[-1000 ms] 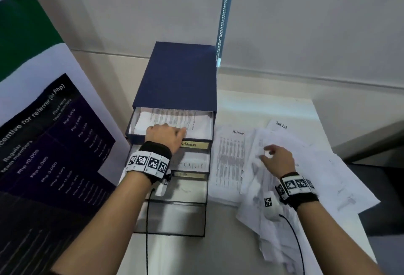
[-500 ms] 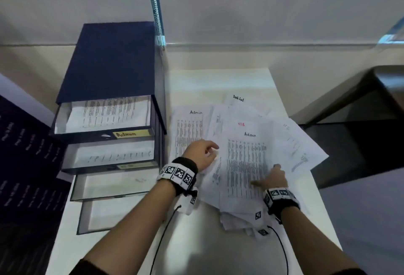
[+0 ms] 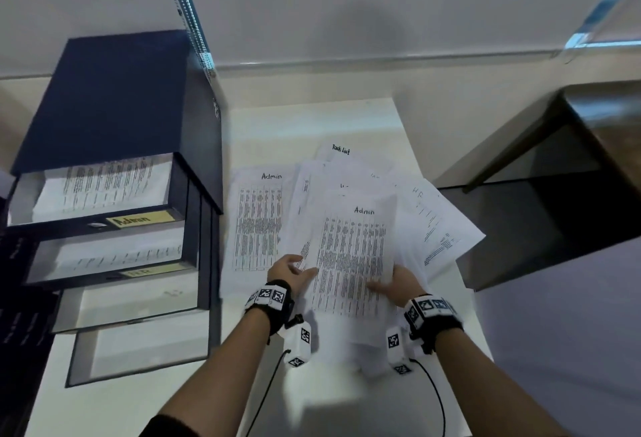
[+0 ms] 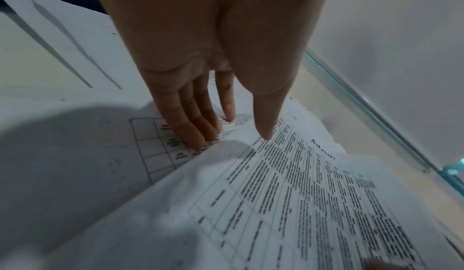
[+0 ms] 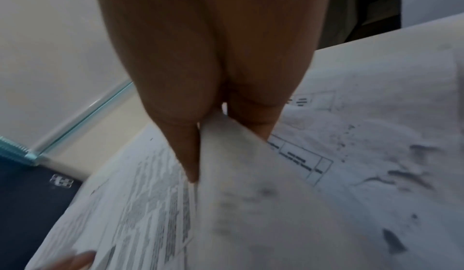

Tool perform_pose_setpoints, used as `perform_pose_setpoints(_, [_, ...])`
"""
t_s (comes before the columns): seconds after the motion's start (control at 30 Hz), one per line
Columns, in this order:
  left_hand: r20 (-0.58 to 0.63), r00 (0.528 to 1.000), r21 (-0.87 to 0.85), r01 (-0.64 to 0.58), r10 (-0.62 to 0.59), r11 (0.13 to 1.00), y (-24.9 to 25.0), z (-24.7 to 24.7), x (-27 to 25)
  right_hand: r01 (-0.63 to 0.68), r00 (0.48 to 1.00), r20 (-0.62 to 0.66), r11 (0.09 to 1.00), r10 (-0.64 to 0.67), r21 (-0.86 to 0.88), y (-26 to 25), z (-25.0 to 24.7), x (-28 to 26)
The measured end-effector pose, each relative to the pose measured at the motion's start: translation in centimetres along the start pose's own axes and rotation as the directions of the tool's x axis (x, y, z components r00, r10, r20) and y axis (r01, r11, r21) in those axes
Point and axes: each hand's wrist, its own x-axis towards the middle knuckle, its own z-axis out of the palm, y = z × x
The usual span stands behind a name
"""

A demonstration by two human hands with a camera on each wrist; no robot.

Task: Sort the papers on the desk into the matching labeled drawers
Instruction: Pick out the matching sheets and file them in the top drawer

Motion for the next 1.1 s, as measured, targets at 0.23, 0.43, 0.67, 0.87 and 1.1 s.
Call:
perform_pose_setpoints(0.23, [-0.042, 0.999, 0.178, 0.021, -0.013, 0.984, 1.2, 1.7, -0.1, 0.009, 0.921, -0.387, 0.997, -0.037, -0.074, -0.4, 0.1, -1.4])
perform_pose_setpoints(0.43, [-0.09, 0.996, 0.212, 0.032, -0.013, 0.977, 1.3, 2.0, 0.0, 0.23, 0.754, -0.641, 0.972, -0.147, 0.047, -1.5, -3.6, -1.9])
perform_pose_setpoints(0.67, [-0.197, 0.98, 0.516, 0.082, 0.025, 0.853, 0.0, 0.8, -0.2, 0.33, 0.676, -0.735, 0.913, -0.051, 0.24, -1.9, -8.0, -3.0])
perform_pose_setpoints(0.87, [-0.205, 0.965, 0.213, -0.117, 0.161, 0.97, 1.1, 0.3, -1.0, 0.343, 0.881, -0.466, 0.791, -0.084, 0.506, -1.9, -5.6, -4.4])
perform_pose_setpoints(1.1, [-0.144, 0.947, -0.231, -0.316, 0.289, 0.92, 6.1, -8.9, -6.6, 0.449, 0.893, -0.226, 0.747, -0.389, 0.491, -9.6, -3.3, -5.4])
